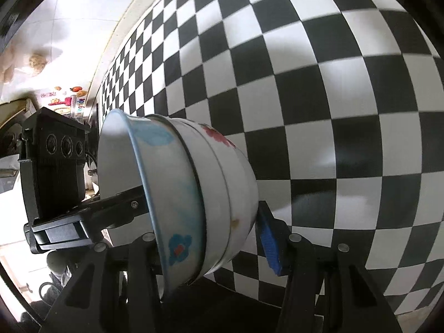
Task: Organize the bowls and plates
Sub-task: 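Carry the bowl stack with both tools over the plate stack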
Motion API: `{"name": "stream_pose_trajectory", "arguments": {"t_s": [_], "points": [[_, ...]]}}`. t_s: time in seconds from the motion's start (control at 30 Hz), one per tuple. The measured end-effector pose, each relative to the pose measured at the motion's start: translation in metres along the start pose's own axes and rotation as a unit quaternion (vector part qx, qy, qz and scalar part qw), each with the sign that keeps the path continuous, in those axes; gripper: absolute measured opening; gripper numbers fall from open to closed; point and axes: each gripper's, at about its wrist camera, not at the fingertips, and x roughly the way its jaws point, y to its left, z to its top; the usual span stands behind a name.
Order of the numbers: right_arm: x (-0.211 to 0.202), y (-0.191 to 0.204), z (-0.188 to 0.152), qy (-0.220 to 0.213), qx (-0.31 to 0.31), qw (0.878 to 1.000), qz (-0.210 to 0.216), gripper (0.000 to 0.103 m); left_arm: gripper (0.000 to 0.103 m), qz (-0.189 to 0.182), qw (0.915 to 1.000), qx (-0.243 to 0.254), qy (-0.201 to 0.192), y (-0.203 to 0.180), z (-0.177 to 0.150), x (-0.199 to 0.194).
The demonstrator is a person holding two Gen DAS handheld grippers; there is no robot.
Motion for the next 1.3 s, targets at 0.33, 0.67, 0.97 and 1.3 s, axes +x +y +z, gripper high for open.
{"name": "stream_pose_trajectory", "arguments": {"t_s": [0.33, 0.67, 0.97, 1.3], "points": [[-0.015, 0.052, -0.007, -0.005, -0.040, 0.999, -0.004, 0.052, 0.059, 0.002, 0.9994, -0.005, -0.033, 0.012, -0.014, -0.053], [0.030, 0.144, -0.025, 0.012, -0.087, 0.996, 0.001, 0.052, 0.060, 0.019, 0.9972, -0.030, -0.065, 0.080, -0.040, -0.123], [0.090, 0.192, -0.037, 0.025, -0.095, 0.995, 0.000, 0.051, 0.061, 0.019, 0.9962, -0.052, -0.066, 0.146, -0.042, -0.139], [0.137, 0.199, -0.032, 0.038, -0.078, 0.996, -0.030, 0.051, 0.061, 0.014, 0.9971, -0.061, -0.044, 0.176, -0.038, -0.121]]}}
